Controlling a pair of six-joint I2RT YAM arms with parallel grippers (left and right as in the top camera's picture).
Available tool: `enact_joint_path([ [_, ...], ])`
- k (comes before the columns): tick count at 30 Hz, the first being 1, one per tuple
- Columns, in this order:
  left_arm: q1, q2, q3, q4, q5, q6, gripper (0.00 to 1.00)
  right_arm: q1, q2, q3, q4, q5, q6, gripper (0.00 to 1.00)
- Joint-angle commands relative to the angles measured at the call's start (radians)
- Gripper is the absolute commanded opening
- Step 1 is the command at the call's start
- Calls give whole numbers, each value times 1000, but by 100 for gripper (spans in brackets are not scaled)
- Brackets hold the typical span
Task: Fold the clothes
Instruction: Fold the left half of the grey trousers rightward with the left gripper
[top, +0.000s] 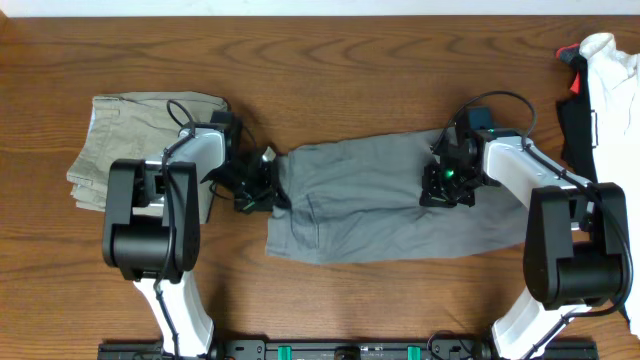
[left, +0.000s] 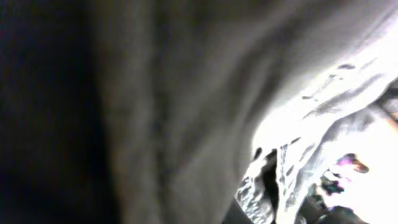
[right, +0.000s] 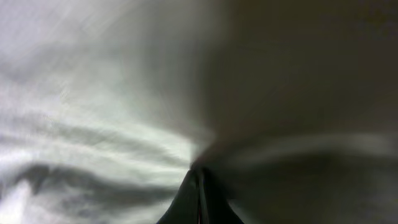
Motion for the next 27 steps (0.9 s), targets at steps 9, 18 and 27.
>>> enact_joint_path([
  [9, 11, -315, 452, -460, -502, 136, 6, -86, -341, -3, -26, 34, -8, 1],
  [18, -190, -313, 616, -523, -504, 69, 6, -86, -380, -4, -48, 37, -3, 1],
  [27, -429, -300, 616, -363, -567, -272, 6, -86, -378, -4, -85, 68, 0, 1],
])
